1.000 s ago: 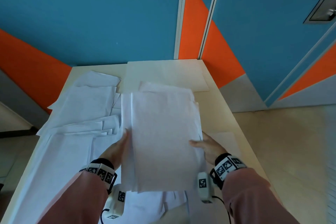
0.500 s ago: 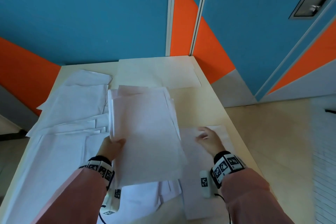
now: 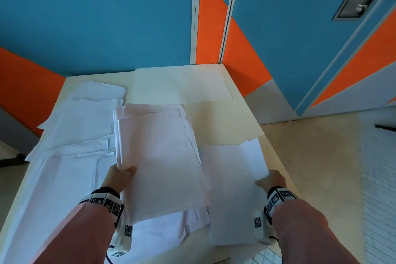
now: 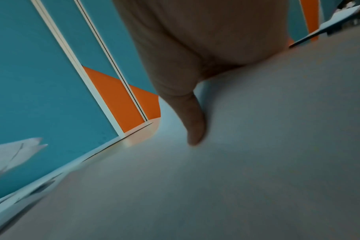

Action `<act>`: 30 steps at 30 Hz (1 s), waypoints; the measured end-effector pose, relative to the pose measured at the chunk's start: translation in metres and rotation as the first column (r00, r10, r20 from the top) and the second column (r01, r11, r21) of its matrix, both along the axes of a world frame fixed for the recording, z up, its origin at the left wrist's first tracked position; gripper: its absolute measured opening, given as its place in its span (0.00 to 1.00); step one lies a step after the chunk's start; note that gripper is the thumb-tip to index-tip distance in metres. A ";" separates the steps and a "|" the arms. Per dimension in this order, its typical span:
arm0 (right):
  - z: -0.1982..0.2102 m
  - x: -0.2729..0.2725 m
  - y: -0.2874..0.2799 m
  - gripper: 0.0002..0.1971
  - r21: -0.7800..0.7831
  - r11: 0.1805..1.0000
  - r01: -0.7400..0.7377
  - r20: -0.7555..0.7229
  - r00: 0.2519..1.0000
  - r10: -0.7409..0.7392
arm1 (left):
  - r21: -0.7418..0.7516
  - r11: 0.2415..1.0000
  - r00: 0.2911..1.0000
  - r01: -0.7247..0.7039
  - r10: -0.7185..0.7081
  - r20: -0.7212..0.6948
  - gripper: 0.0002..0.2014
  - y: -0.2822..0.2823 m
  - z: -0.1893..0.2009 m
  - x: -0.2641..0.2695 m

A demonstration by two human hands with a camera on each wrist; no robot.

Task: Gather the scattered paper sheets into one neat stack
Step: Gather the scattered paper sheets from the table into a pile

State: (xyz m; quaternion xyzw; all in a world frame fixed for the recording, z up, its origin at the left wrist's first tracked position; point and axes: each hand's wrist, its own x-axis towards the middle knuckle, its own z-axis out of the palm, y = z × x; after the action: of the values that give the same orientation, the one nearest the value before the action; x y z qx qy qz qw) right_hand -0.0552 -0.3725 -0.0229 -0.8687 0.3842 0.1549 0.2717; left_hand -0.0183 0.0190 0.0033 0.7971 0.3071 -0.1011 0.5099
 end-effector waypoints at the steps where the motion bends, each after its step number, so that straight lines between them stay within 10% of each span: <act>1: 0.003 0.001 0.000 0.15 -0.004 1.000 -0.008 0.060 0.998 0.008 | -0.007 1.000 1.000 -0.001 0.001 -0.001 0.18 0.002 -0.001 -0.001; 9: 0.063 0.030 -0.004 0.12 0.009 0.998 -0.069 0.594 0.803 0.050 | 0.016 1.000 1.000 0.008 -0.008 -0.029 0.19 0.003 -0.001 -0.003; 14: 0.096 0.033 -0.009 0.05 0.414 0.903 -0.119 0.696 0.680 -0.229 | 0.002 1.000 0.999 0.001 -0.001 -0.035 0.20 0.004 0.001 0.000; 23: 0.058 0.026 0.039 0.10 0.679 0.724 -0.120 0.512 0.784 -0.350 | -0.265 0.955 0.989 0.136 -0.146 -0.019 0.18 -0.013 0.004 -0.004; 28: 0.034 0.021 0.054 0.52 0.849 0.496 -0.183 0.343 0.905 -0.252 | -0.430 0.872 0.967 0.235 -0.254 0.013 0.32 -0.027 0.019 -0.008; 30: 0.030 0.022 0.056 0.44 0.861 0.460 -0.218 0.344 0.915 -0.210 | -0.452 0.857 0.963 0.246 -0.270 0.013 0.29 -0.028 0.022 -0.010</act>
State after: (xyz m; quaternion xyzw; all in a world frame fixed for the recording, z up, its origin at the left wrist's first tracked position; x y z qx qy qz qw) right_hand -0.0333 -0.3162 0.0067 -0.6117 0.1802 0.1499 0.7555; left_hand -0.0280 -0.0090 0.0257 0.6886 0.1788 -0.2570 0.6541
